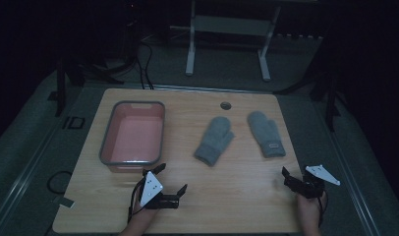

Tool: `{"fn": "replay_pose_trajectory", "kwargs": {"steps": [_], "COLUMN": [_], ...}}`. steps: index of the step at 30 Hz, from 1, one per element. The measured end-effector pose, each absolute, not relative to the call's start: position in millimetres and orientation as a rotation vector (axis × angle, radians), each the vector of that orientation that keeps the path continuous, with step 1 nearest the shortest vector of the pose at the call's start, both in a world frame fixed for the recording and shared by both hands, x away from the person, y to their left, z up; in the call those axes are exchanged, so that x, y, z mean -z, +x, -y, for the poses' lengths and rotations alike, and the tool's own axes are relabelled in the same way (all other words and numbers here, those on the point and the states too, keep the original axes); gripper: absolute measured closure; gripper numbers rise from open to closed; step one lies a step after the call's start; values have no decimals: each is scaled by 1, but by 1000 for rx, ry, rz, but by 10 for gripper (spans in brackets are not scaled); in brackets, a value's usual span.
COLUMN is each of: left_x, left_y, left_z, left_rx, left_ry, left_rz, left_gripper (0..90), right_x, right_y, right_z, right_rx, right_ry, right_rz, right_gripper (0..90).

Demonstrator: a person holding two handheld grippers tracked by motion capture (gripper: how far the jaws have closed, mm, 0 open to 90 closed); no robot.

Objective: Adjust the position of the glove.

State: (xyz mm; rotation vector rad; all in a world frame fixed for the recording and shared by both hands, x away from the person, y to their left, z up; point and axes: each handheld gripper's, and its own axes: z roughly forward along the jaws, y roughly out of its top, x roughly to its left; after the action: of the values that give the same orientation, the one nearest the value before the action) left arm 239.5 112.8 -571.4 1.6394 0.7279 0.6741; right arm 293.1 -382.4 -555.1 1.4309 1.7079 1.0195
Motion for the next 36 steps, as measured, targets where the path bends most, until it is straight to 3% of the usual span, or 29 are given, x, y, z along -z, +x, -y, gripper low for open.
{"fn": "replay_pose_trajectory", "kwargs": {"steps": [15, 36], "left_x": [571, 571], "left_y": [239, 240], "left_z": [-113, -113], "left_rx": [-666, -657], "left_ry": [1634, 1633], "left_rz": [-732, -738], "left_gripper": [13, 13], "right_x": [549, 499], "right_y": [297, 344], "right_z": [364, 319], "right_rx": [-968, -1117], "right_ry": [1387, 1272], "right_rz": [-1886, -2041], "right_gripper": [138, 146]}}
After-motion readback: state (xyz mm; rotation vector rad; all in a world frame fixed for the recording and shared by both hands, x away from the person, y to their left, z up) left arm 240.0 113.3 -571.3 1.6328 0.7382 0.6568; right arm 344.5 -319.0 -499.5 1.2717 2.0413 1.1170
